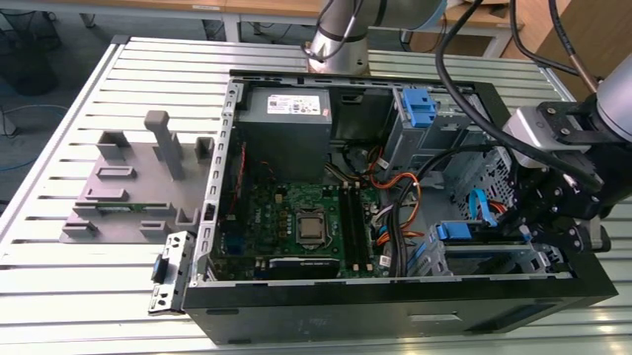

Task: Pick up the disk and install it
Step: 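Insert the second disk wire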

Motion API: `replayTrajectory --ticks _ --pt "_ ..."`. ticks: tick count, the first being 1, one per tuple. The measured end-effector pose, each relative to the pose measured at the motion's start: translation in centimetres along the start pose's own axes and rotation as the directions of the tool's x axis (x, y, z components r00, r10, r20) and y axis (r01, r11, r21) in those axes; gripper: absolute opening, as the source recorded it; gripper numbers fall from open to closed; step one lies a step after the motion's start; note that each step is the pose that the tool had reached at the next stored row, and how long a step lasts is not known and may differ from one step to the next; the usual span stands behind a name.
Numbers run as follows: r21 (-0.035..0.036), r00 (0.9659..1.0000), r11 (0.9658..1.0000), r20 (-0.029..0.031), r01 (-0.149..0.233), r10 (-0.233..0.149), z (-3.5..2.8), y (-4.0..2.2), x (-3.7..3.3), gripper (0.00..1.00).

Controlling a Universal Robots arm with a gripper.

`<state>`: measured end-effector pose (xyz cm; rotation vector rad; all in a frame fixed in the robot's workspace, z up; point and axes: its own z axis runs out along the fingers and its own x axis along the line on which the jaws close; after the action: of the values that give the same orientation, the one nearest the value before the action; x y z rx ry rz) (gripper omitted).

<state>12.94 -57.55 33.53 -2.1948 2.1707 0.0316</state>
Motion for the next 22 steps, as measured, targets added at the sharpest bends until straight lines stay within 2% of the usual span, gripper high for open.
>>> replayTrajectory --ticks 4,12,22 --pt "-0.0002 1.0000 1.0000 -0.0060 0.000 0.000 0.19 0.00 -0.06 0.22" --pt "-0.0003 1.0000 1.0000 -0.0064 0.001 -0.001 0.22 -0.02 -0.17 0.22" --pt "-0.0014 1.0000 1.0000 -0.0063 0.000 0.000 0.25 -0.75 -0.28 0.22"
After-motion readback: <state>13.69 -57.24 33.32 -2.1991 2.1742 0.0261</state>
